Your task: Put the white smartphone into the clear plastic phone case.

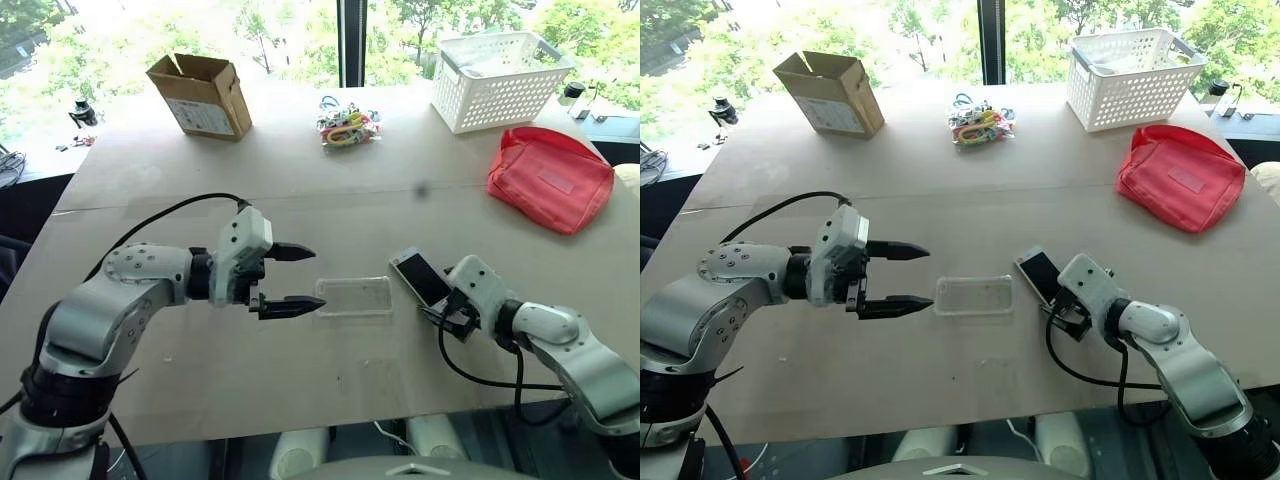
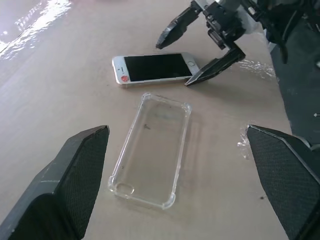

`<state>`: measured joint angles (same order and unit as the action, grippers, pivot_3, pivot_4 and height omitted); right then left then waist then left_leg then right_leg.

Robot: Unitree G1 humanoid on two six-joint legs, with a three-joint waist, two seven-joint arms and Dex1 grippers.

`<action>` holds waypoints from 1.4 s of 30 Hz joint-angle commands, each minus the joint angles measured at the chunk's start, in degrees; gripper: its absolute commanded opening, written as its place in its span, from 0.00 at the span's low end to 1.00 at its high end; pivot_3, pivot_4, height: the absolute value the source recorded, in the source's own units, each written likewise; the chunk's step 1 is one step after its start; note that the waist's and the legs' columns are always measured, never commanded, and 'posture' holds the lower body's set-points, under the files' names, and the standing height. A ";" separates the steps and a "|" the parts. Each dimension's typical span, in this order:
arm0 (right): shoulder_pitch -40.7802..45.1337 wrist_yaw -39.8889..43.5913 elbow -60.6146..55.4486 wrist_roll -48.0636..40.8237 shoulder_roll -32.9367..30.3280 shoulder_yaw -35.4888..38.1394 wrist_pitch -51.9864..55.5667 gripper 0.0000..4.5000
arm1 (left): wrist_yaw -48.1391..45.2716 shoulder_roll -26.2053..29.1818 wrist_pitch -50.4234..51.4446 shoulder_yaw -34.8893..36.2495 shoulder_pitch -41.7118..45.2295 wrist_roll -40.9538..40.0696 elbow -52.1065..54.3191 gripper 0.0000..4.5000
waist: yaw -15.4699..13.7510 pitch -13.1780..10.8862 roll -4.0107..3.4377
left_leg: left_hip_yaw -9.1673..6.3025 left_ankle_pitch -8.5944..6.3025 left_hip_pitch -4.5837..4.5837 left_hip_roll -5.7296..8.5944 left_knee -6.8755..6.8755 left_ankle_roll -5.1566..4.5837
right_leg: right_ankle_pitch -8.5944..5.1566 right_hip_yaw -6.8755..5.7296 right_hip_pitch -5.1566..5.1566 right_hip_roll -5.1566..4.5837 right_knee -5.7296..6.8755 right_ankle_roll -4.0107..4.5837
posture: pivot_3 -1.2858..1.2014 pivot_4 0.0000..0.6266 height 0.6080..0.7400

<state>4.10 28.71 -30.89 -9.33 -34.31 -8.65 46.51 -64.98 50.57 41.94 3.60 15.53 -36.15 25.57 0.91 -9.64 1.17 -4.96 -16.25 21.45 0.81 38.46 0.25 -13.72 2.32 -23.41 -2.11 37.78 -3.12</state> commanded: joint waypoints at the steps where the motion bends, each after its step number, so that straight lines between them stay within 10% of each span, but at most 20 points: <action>1: 0.62 -3.08 5.77 1.30 0.37 3.88 2.17 1.00 | -0.79 0.97 0.00 0.73 0.44 -2.12 2.35 0.99 | -0.09 -0.01 -0.01 | 0.02 0.00 -0.10 0.00 0.00 0.00 | -0.01 0.01 0.09 0.00 0.00 0.00 | 0.52 0.24 1.00; 27: 4.40 18.81 33.22 -2.00 0.65 -1.14 -25.55 1.00 | 0.74 2.10 -2.99 0.61 -1.91 -0.93 2.30 0.99 | 1.40 0.00 0.02 | 0.09 -0.02 -0.87 -0.08 -0.19 -0.01 | -0.05 0.10 0.70 0.11 -0.08 -0.03 | 0.52 0.24 1.00; 32: 4.42 19.07 35.45 0.76 -0.02 -2.73 -26.32 0.66 | 1.45 2.21 -3.32 0.94 -2.80 -1.05 2.75 1.00 | 1.31 0.11 0.19 | -0.01 -0.02 -0.87 -0.10 -0.19 -0.01 | -0.03 0.07 0.70 0.10 -0.09 0.01 | 0.52 0.24 1.00; 42: 5.33 18.43 33.47 0.57 0.37 -1.47 -27.46 0.65 | 1.52 2.02 -4.10 0.39 -2.51 -1.00 2.47 1.00 | 1.34 0.22 0.33 | -0.05 -0.02 -0.88 -0.12 -0.20 -0.01 | -0.05 0.10 0.71 0.09 -0.11 -0.02 | 0.52 0.24 1.00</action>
<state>11.58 47.64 -0.15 -12.21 -33.39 -7.42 17.07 -63.42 52.14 38.96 2.89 12.69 -37.01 26.50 2.25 -9.41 1.50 -5.02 -16.27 20.57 0.69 38.26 0.24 -13.78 2.42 -22.70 -2.01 37.67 -3.14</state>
